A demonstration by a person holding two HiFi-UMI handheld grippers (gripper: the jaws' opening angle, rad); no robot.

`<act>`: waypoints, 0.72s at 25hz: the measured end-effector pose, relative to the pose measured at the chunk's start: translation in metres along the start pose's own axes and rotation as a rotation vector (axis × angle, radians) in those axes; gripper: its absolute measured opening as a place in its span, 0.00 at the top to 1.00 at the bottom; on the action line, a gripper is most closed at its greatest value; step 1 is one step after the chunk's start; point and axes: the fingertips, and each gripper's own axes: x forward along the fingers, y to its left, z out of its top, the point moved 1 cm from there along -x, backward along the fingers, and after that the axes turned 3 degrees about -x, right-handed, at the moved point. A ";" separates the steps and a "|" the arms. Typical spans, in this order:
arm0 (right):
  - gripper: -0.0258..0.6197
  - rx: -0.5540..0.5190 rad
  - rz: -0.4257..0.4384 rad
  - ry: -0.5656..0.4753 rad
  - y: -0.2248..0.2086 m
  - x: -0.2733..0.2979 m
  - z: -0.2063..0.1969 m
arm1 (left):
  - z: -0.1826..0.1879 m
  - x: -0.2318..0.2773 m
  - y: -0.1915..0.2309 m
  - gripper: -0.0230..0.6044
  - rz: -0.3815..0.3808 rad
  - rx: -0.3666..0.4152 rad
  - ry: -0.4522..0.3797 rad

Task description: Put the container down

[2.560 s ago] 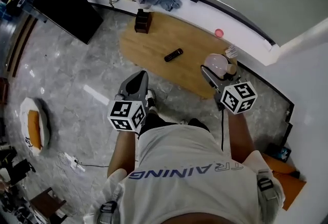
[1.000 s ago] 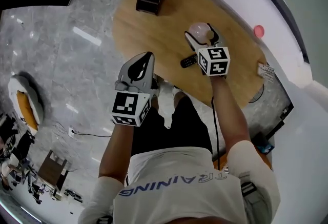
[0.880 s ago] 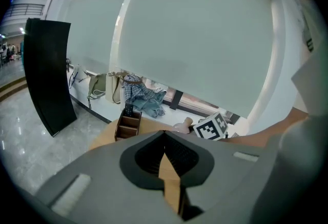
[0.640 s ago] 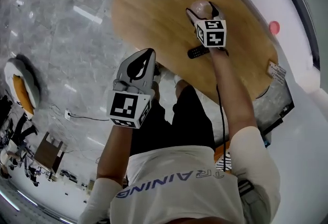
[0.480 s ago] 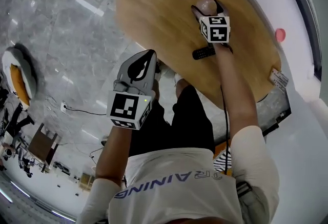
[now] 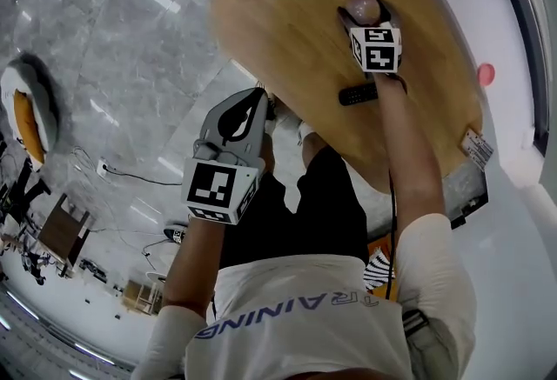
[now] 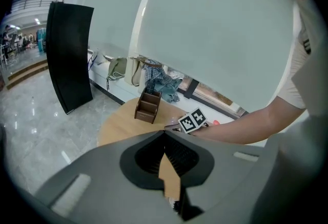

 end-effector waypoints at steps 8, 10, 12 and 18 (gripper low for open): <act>0.16 0.002 0.015 -0.017 0.007 -0.003 0.001 | -0.007 -0.009 0.001 0.97 0.010 -0.009 -0.002; 0.14 0.024 0.005 -0.035 0.005 -0.012 0.003 | -0.006 -0.014 -0.002 0.97 0.007 -0.005 -0.008; 0.13 0.043 0.016 -0.059 0.005 -0.029 0.006 | -0.002 -0.020 -0.006 0.97 0.005 0.001 -0.019; 0.21 0.137 0.066 -0.177 0.005 -0.127 0.029 | 0.024 -0.044 -0.024 0.97 -0.019 0.037 -0.061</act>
